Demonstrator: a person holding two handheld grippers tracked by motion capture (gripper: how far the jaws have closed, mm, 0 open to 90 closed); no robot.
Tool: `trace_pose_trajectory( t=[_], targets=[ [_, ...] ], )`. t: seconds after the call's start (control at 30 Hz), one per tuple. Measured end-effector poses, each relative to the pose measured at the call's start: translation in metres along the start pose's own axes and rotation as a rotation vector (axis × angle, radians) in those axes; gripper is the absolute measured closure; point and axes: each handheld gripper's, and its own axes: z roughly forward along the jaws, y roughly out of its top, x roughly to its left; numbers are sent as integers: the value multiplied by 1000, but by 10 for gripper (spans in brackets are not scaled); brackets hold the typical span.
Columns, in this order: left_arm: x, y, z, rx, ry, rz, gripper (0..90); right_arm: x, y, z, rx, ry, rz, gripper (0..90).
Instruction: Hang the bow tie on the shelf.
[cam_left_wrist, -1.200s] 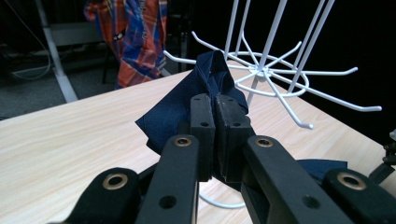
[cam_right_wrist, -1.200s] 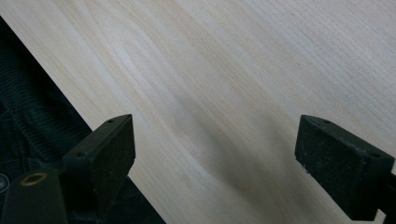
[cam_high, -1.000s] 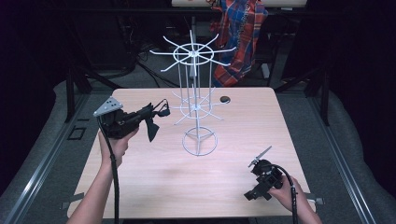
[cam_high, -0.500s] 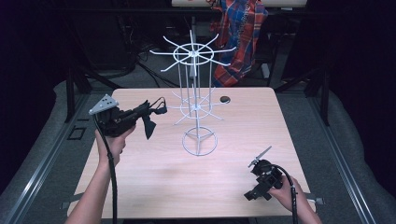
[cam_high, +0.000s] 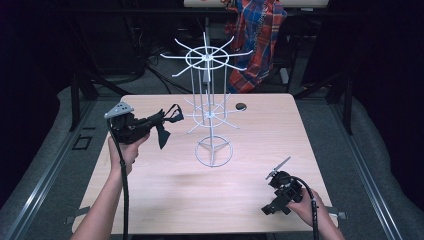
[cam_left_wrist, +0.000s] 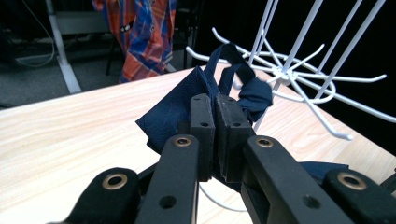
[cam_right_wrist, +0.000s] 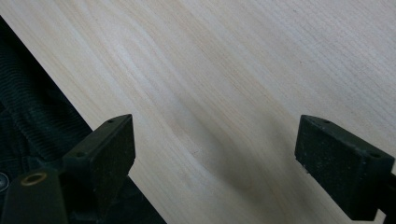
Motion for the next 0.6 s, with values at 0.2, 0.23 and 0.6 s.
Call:
trace_pose_trajectory(
  t=[0.2,0.23,0.6],
  targets=[
    [0,-4,11,33,-7,-1,864,0,-1,0,-15,6,9,118],
    [-1,-4,13,37,-8,1,864,0,-1,0,-16,6,8,118],
    [-7,-10,24,81,-24,23,864,0,0,-1,-4,-2,0,118]
  ],
)
